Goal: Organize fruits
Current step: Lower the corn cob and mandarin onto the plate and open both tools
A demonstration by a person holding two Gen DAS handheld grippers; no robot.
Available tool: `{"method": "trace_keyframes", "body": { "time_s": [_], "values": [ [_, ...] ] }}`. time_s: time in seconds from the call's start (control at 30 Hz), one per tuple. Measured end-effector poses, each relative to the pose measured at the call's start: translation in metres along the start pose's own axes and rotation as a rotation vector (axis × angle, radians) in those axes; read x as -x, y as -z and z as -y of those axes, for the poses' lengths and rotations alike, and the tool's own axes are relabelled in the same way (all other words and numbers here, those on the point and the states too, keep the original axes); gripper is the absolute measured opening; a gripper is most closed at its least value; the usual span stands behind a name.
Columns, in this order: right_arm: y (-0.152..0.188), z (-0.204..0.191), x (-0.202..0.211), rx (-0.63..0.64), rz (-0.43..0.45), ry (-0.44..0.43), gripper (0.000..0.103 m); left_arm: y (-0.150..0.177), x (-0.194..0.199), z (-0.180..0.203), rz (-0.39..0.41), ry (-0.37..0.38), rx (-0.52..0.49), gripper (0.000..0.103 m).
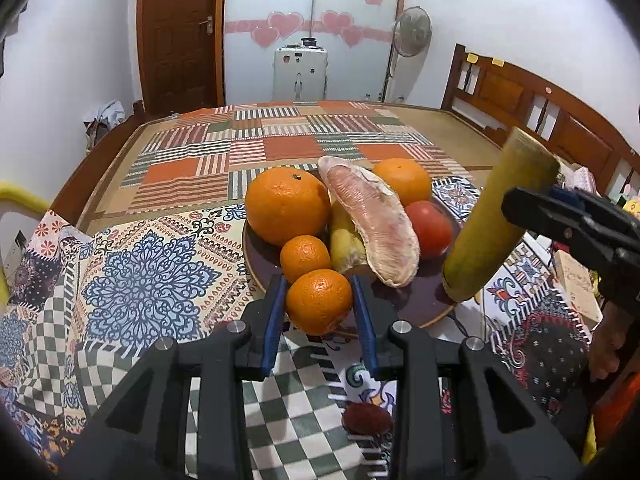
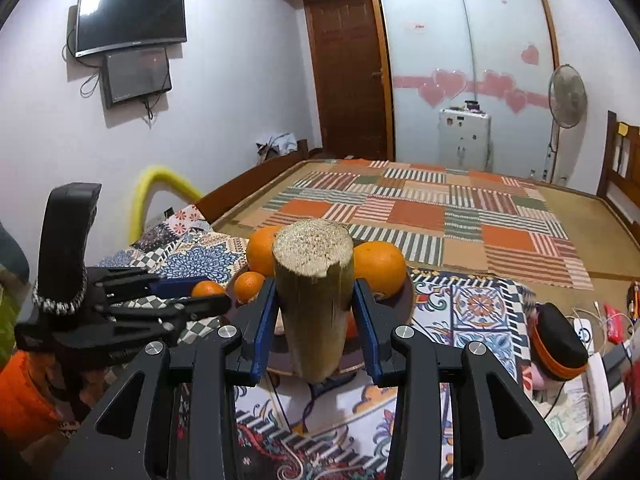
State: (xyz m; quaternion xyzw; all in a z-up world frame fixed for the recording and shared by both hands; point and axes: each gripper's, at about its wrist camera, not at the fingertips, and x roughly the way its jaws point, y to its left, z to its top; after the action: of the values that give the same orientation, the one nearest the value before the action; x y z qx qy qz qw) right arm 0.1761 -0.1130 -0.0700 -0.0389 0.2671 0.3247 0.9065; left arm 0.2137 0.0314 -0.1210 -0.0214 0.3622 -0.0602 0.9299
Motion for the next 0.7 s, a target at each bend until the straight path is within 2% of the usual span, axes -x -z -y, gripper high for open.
{"method": "trace_keyframes", "body": {
  "time_s": [0.5,0.6,0.67,0.7],
  "values": [
    [-0.011,-0.01,-0.033,0.028,-0.07,0.031,0.034,-0.002,-0.02,0.001,-0.028,0.0,0.014,0.033],
    [-0.01,-0.015,-0.037,0.051,-0.083,0.043,0.034,-0.002,-0.019,0.003,-0.023,0.002,0.009,0.042],
    [-0.012,-0.018,-0.039,0.068,-0.088,0.055,0.034,-0.004,-0.019,0.004,-0.02,0.005,0.013,0.051],
    [-0.011,-0.019,-0.039,0.077,-0.091,0.061,0.034,-0.003,-0.019,0.004,-0.017,0.005,0.012,0.051]
  ]
}}
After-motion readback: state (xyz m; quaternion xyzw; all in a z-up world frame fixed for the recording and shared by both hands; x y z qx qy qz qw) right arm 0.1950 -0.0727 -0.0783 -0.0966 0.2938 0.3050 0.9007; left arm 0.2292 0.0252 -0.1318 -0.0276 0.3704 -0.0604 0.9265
